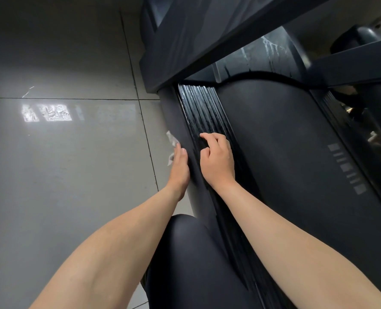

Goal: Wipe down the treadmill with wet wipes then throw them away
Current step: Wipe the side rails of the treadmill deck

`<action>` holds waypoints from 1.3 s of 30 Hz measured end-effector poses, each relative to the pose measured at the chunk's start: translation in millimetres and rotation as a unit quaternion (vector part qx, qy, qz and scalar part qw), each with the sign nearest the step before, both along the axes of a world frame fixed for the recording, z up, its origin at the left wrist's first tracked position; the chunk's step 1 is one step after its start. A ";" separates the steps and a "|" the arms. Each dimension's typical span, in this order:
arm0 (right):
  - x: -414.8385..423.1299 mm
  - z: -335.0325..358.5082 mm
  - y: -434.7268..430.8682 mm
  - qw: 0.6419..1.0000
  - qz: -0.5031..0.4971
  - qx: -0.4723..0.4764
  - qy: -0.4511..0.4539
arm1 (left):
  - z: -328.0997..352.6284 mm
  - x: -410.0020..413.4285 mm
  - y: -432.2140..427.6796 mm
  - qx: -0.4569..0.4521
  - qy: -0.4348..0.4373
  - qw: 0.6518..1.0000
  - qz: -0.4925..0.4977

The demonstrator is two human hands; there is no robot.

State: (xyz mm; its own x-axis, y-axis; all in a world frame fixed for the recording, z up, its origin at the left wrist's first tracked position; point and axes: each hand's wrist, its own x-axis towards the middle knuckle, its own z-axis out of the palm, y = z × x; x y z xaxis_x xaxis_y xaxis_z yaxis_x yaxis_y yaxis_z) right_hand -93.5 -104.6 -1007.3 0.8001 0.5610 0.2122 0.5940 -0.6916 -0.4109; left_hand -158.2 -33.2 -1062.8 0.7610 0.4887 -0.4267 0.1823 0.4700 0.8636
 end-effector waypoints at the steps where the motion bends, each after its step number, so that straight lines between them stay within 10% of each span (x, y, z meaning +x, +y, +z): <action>1: 1.2 -0.1 2.0 1.000 -0.004 -0.006 -0.005 | 4.6 3.2 1.9 0.028 -0.023 0.999 0.005; 7: 16.0 6.0 31.3 0.999 -0.020 -0.029 -0.006 | 1.5 22.0 5.3 0.096 -0.093 0.991 0.028; 19: 18.8 -0.7 41.6 0.996 -0.005 -0.090 -0.007 | -43.0 25.9 14.5 -0.161 0.025 0.986 0.025; 33: 17.9 -1.4 38.9 0.999 -0.045 0.001 0.015 | 25.5 50.4 33.5 0.087 -0.133 0.984 0.085; 39: 17.7 -4.0 42.6 0.999 -0.044 -0.021 -0.001 | -11.8 36.0 34.5 -0.001 -0.058 0.998 0.037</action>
